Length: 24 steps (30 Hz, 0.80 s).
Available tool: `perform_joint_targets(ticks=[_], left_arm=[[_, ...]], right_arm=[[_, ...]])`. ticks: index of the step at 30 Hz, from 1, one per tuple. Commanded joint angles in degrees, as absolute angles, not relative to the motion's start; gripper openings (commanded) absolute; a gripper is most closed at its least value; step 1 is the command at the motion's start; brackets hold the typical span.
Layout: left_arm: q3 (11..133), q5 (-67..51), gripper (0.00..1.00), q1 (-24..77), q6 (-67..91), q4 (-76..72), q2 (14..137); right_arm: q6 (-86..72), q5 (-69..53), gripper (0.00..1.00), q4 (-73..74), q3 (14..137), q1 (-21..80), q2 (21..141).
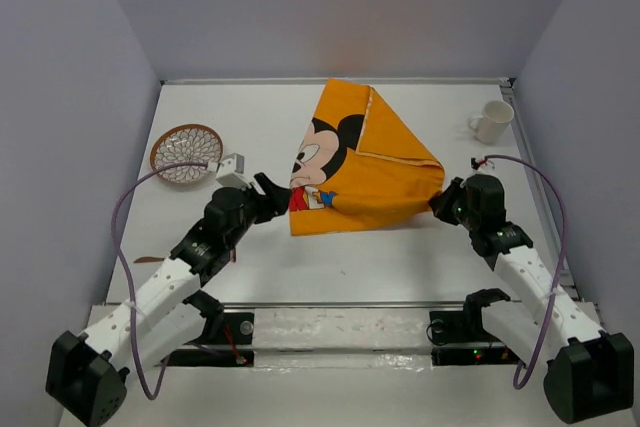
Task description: Set the dinner table for one person
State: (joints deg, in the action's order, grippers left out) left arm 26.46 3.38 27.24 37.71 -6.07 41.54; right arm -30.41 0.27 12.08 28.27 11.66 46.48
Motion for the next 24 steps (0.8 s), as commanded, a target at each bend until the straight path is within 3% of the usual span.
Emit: perform_joint_targets(ticks=[1, 10, 17, 22, 24], left_arm=[[27.68, 18.0, 0.75, 37.25, 39.46, -5.63, 47.36], [46.12, 24.09, 0.84, 38.15, 29.0, -8.62, 74.07], [37.01, 21.87, 0.72, 38.06, 32.35, -8.27, 69.87], [44.11, 22.85, 0.74, 37.27, 29.01, -8.34, 78.03], [47.36, 21.8, 0.75, 34.47, 27.34, -10.1, 81.54]], right_arm=[[-30.32, 1.06, 0.0, 11.87, 28.39, 11.34, 48.34], [-31.55, 1.58, 0.0, 12.74, 27.6, 11.34, 45.0], [-31.73, 0.53, 0.0, 13.1, 25.84, 11.34, 43.16], [-32.87, -1.75, 0.0, 14.85, 24.0, 11.34, 39.91], [-32.34, -7.8, 0.0, 15.2, 24.08, 11.34, 39.9]])
